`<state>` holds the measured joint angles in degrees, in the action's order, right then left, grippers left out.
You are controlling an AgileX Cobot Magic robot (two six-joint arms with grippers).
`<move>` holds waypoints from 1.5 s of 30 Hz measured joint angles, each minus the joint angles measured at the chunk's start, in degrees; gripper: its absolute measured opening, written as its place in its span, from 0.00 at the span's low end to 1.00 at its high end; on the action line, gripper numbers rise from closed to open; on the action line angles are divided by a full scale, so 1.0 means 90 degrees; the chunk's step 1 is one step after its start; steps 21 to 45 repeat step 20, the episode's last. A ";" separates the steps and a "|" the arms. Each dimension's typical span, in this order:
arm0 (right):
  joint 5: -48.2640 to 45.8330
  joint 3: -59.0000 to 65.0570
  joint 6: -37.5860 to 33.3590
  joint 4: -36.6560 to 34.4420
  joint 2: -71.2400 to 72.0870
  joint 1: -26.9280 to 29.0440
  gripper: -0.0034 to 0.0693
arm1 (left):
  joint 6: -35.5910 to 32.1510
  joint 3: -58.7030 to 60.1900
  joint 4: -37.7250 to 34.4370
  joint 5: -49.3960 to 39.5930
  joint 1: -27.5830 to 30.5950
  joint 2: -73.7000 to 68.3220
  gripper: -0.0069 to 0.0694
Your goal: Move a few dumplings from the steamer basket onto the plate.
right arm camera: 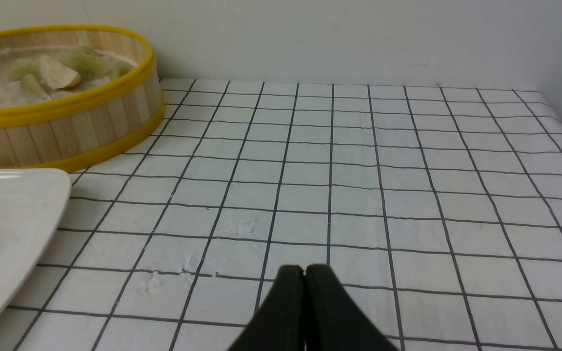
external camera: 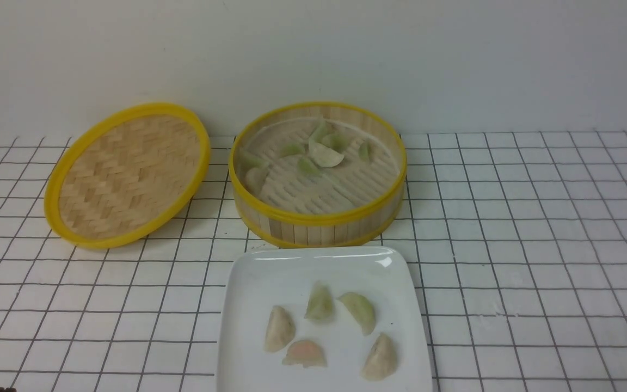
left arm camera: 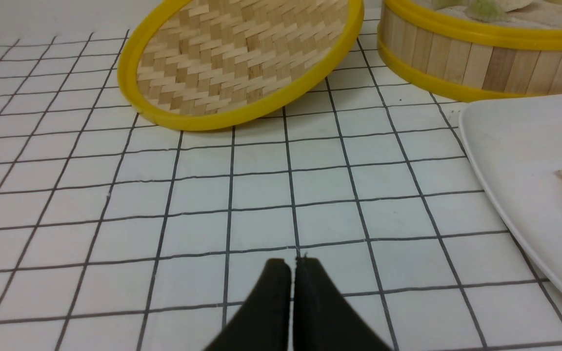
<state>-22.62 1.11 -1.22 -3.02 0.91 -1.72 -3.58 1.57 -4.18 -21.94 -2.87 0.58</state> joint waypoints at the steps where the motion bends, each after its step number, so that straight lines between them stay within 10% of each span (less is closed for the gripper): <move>1: 0.0000 0.0000 -0.0009 0.0000 0.0000 0.0000 0.03 | 0.0000 0.0000 0.0000 0.0000 0.0000 0.0000 0.08; 45: 0.0000 0.0000 -0.0065 0.0000 0.0000 0.0000 0.03 | 0.0000 0.0000 0.0000 0.0000 0.0000 0.0000 0.08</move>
